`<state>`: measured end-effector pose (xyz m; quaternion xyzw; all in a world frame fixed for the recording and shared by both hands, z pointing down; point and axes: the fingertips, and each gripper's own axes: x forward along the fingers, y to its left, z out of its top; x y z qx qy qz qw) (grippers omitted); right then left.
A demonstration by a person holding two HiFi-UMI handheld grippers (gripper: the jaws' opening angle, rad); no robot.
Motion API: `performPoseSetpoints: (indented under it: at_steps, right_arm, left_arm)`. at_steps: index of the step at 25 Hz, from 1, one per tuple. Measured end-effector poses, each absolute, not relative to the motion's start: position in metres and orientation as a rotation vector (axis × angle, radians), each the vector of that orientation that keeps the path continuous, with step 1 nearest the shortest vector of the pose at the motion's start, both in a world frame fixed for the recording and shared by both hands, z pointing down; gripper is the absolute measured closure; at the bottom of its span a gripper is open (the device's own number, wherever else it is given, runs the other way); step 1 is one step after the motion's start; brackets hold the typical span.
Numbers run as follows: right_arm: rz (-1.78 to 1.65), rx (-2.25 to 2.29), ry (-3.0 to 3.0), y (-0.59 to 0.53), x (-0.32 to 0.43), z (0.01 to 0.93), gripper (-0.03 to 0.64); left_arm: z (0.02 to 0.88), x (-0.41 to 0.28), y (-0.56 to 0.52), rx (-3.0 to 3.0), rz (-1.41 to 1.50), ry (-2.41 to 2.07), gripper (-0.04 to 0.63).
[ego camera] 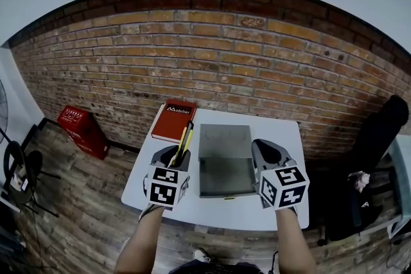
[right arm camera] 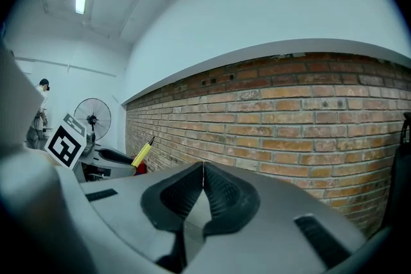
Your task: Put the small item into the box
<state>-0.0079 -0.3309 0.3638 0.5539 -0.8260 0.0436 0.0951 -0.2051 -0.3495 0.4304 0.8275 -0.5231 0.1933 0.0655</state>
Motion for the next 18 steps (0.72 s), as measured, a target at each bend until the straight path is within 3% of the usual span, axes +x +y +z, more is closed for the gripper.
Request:
performPoseSetpoints:
  at_steps: [18]
  right_arm:
    - [0.125, 1.738, -2.425, -0.354, 0.030, 0.363, 0.595]
  left_arm:
    - [0.436, -0.176, -0.382, 2.552, 0.629, -1.532, 0.465]
